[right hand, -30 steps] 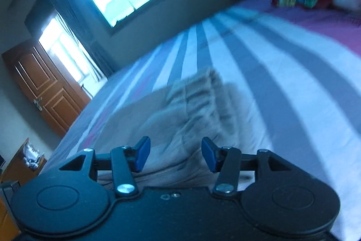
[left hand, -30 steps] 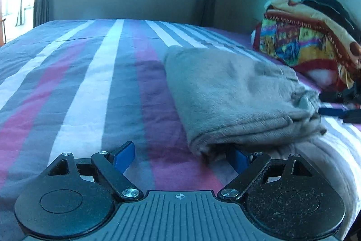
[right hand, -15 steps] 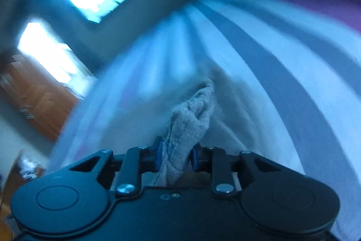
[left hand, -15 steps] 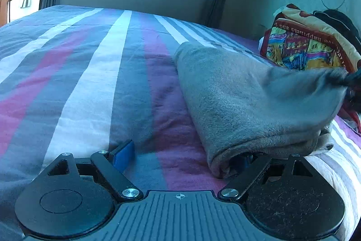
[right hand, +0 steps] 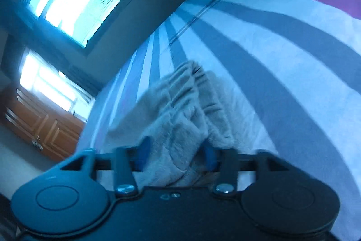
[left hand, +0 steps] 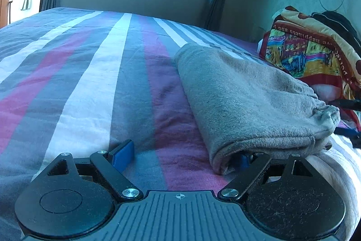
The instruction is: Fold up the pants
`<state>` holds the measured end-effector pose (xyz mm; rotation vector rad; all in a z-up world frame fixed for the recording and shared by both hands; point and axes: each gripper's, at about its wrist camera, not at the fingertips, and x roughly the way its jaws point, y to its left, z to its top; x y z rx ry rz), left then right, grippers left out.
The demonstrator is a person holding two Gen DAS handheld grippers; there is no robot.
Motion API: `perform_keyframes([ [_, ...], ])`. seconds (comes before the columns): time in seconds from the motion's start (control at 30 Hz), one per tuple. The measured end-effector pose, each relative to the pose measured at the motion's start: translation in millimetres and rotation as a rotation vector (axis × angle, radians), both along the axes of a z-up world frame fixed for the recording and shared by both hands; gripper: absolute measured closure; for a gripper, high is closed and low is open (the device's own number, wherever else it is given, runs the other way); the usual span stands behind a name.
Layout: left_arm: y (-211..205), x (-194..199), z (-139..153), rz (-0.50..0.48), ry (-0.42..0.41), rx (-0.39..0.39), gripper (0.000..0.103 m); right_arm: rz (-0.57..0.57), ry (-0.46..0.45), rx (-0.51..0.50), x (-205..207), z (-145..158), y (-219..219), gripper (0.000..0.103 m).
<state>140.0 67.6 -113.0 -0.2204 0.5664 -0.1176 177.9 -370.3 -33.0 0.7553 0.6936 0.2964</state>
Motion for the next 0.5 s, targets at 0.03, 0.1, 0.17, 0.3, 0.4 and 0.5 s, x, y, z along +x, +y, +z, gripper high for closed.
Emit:
perform_keyframes([
  [0.03,0,0,0,0.000,0.000,0.001,0.015,-0.010,0.012,0.015,-1,-1,-4,0.038],
  [0.1,0,0,0,0.000,0.001,0.001,0.015,-0.014,0.052,0.046,-2,-7,-11,0.038],
  [0.17,-1,0,0,0.001,0.001,0.002,0.015,-0.016,0.120,0.078,5,-19,-13,0.039],
  [0.3,-1,1,1,0.002,0.002,0.005,0.015,-0.028,0.142,0.097,29,-28,-2,0.041],
  [0.4,-1,1,1,0.006,0.000,0.011,0.015,0.001,0.142,0.021,37,-19,12,0.050],
  [0.5,-3,-2,1,0.019,-0.005,0.020,0.015,0.072,0.077,-0.149,46,3,38,0.066],
])
